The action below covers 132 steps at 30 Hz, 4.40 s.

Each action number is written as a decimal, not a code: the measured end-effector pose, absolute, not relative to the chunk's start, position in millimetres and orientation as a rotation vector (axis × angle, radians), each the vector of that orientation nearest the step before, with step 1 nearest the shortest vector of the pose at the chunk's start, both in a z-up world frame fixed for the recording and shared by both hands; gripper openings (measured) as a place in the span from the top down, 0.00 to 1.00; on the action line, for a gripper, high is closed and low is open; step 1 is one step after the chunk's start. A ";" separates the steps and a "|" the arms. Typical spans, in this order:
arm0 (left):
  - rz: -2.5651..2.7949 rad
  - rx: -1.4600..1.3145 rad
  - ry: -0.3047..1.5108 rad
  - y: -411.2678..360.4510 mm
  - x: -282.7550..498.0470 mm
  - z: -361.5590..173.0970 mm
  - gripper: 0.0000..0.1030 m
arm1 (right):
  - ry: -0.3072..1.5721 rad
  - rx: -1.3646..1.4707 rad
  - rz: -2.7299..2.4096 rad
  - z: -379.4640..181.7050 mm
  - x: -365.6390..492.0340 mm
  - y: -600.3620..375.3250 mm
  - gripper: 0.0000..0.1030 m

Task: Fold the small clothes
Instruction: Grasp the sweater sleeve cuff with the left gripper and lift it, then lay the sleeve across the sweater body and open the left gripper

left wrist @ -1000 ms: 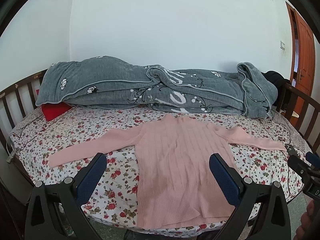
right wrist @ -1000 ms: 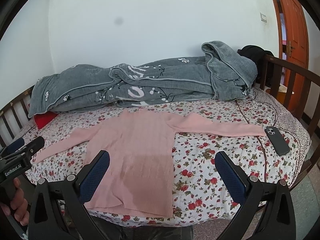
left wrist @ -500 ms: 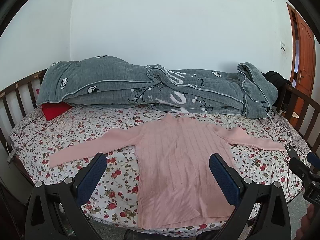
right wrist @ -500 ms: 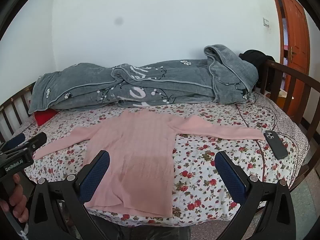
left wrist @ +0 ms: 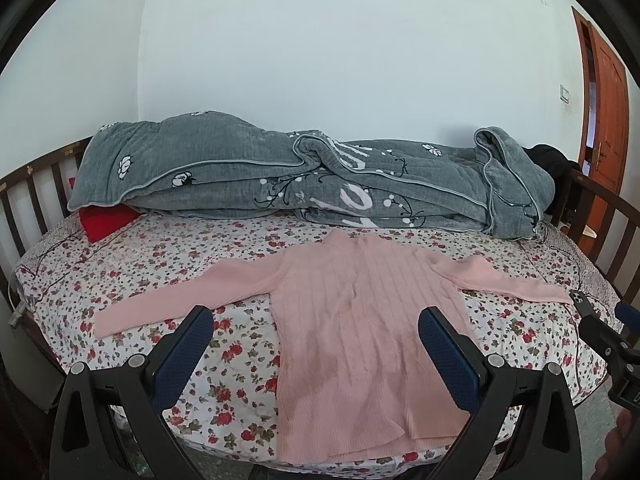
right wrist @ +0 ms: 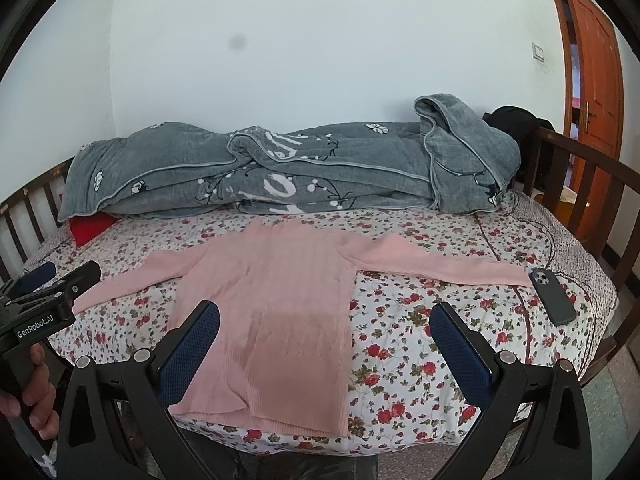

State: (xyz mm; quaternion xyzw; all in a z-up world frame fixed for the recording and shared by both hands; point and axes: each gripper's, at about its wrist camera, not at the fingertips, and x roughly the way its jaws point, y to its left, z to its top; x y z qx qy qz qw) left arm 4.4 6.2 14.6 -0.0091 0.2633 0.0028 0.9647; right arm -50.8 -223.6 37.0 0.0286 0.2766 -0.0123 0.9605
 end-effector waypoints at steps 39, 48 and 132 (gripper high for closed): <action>0.259 -0.796 0.601 373.7 127.3 -206.7 0.28 | 0.811 0.112 0.016 -122.7 64.7 -197.4 0.08; 0.385 -0.801 0.626 410.9 150.6 -202.9 0.92 | 0.806 0.145 -0.006 -129.4 71.0 -213.6 0.09; -0.095 -0.402 0.722 136.1 303.0 -189.3 0.22 | 0.792 0.130 -0.047 -175.5 259.5 -278.4 0.67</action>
